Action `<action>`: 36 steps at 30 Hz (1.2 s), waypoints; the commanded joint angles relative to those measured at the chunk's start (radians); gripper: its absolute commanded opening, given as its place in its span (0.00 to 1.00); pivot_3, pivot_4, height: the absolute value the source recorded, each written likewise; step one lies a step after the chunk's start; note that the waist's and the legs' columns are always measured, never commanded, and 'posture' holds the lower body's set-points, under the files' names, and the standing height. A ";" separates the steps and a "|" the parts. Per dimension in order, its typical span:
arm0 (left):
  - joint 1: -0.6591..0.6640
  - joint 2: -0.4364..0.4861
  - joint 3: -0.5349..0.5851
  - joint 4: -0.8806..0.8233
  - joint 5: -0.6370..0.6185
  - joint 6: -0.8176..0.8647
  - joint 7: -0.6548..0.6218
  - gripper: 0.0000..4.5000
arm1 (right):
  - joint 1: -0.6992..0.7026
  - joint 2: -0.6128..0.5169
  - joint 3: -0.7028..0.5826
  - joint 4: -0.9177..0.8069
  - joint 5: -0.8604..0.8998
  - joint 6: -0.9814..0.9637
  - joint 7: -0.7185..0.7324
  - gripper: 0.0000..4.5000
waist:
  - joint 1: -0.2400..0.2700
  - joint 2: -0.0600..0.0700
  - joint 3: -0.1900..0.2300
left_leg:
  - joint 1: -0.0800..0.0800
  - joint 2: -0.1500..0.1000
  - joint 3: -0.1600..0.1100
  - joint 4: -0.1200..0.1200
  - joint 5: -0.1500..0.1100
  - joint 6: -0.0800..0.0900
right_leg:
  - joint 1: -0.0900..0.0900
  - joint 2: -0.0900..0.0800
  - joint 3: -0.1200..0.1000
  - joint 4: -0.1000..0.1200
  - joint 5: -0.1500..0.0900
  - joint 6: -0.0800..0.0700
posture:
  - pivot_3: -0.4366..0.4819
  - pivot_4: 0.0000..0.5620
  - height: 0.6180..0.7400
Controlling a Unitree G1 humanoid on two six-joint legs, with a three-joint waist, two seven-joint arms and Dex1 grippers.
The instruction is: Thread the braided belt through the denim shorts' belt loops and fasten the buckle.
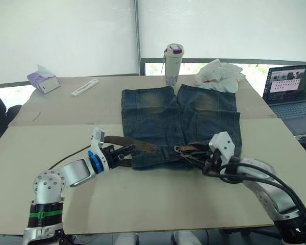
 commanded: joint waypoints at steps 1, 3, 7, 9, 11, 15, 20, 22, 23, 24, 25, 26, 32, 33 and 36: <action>-0.003 -0.015 0.001 -0.029 -0.043 -0.002 0.109 0.00 | 0.009 -0.020 -0.047 0.023 -0.057 -0.093 0.032 0.70 | 0.000 0.000 0.000 | 0.000 0.000 0.000 0.000 0.000 0.000 | 0.000 0.000 0.000 0.000 0.000 0.000 | 0.48 0.27 1.00; 0.005 -0.029 -0.011 -0.036 -0.058 0.002 0.176 0.00 | 0.012 -0.002 -0.066 0.021 -0.051 -0.098 0.030 0.70 | 0.000 0.000 0.000 | 0.000 0.000 0.000 0.000 0.000 0.000 | 0.000 0.000 0.001 0.000 0.000 0.000 | 0.48 0.27 1.00; 0.025 -0.085 -0.030 -0.068 -0.090 -0.031 0.293 0.00 | 0.010 0.047 -0.090 0.006 -0.053 -0.106 0.008 0.70 | 0.003 0.000 0.000 | 0.000 0.001 -0.001 0.000 0.000 0.000 | 0.000 0.000 0.001 0.001 0.000 0.000 | 0.48 0.27 1.00; 0.030 -0.112 -0.035 -0.077 -0.100 -0.048 0.345 0.00 | 0.021 0.049 -0.093 0.010 -0.072 -0.120 0.014 0.70 | 0.004 0.000 0.000 | 0.000 0.000 -0.001 0.000 0.000 0.000 | 0.000 -0.001 0.001 0.001 0.000 0.000 | 0.48 0.27 1.00; 0.032 -0.134 -0.041 -0.077 -0.111 -0.066 0.391 0.00 | 0.035 0.038 -0.094 0.013 -0.091 -0.131 0.027 0.70 | 0.009 0.000 0.000 | 0.000 0.000 -0.001 0.000 0.000 -0.001 | 0.000 -0.001 0.000 0.000 0.000 0.000 | 0.48 0.27 1.00; 0.040 -0.174 -0.059 -0.084 -0.131 -0.092 0.430 0.00 | 0.050 0.037 -0.104 0.009 -0.099 -0.133 0.036 0.70 | 0.013 0.000 0.000 | 0.000 -0.001 -0.001 0.000 0.000 -0.001 | 0.000 -0.004 0.000 0.000 0.000 0.000 | 0.48 0.27 1.00; 0.043 -0.227 -0.102 -0.072 -0.144 -0.104 0.431 0.00 | 0.062 0.052 -0.111 -0.011 -0.097 -0.114 0.030 0.70 | 0.015 0.000 0.000 | 0.000 -0.003 0.000 0.000 0.001 -0.002 | 0.001 -0.004 0.000 0.000 0.000 0.000 | 0.48 0.27 1.00; 0.040 -0.244 -0.123 -0.048 -0.141 -0.100 0.421 0.00 | 0.069 0.057 -0.110 -0.022 -0.098 -0.105 0.028 0.70 | 0.015 0.000 0.000 | 0.000 -0.003 0.000 0.000 0.001 -0.002 | 0.001 -0.004 0.000 0.000 0.000 0.000 | 0.48 0.27 1.00; 0.039 -0.253 -0.129 -0.037 -0.139 -0.101 0.419 0.00 | 0.073 0.058 -0.111 -0.028 -0.097 -0.100 0.028 0.70 | 0.016 0.000 0.000 | 0.000 -0.004 0.000 0.000 0.001 -0.002 | 0.001 -0.004 0.000 0.000 0.000 0.000 | 0.48 0.27 1.00; 0.039 -0.258 -0.133 -0.031 -0.138 -0.103 0.417 0.00 | 0.076 0.059 -0.111 -0.034 -0.096 -0.096 0.027 0.70 | 0.016 0.000 0.000 | 0.000 -0.005 0.000 0.000 0.001 -0.002 | 0.001 -0.004 0.000 0.000 0.000 0.000 | 0.48 0.27 1.00; 0.038 -0.261 -0.136 -0.024 -0.134 -0.105 0.415 0.00 | 0.079 0.060 -0.112 -0.040 -0.096 -0.092 0.027 0.70 | 0.016 0.000 0.000 | 0.000 -0.005 0.000 0.000 0.001 -0.002 | 0.001 -0.004 0.000 0.000 0.000 0.000 | 0.48 0.27 1.00; 0.034 -0.269 -0.143 -0.009 -0.127 -0.105 0.406 0.00 | 0.086 0.058 -0.115 -0.046 -0.096 -0.087 0.028 0.70 | 0.016 0.000 0.000 | 0.000 -0.006 0.000 0.000 0.001 -0.002 | 0.001 -0.005 -0.001 0.000 0.000 0.000 | 0.48 0.27 1.00; 0.027 -0.285 -0.167 0.040 -0.074 -0.097 0.364 0.00 | 0.111 0.029 -0.120 -0.087 -0.092 -0.046 0.050 0.70 | 0.021 0.000 -0.001 | 0.000 -0.009 0.000 0.000 0.001 -0.002 | 0.002 -0.007 -0.002 0.000 -0.001 0.003 | 0.48 0.27 1.00; 0.028 -0.287 -0.167 0.049 -0.060 -0.100 0.352 0.00 | 0.107 0.025 -0.111 -0.104 -0.084 -0.024 0.055 0.70 | 0.022 0.000 -0.001 | 0.000 -0.010 0.000 0.000 0.001 -0.002 | 0.002 -0.008 -0.002 0.000 -0.001 0.003 | 0.48 0.27 1.00; 0.020 -0.293 -0.167 0.069 -0.016 -0.107 0.316 0.00 | 0.071 0.031 -0.063 -0.141 -0.079 0.067 0.056 0.70 | 0.023 0.000 -0.001 | 0.000 -0.011 0.000 0.000 0.001 -0.002 | 0.002 -0.009 -0.002 0.000 -0.002 0.003 | 0.48 0.27 1.00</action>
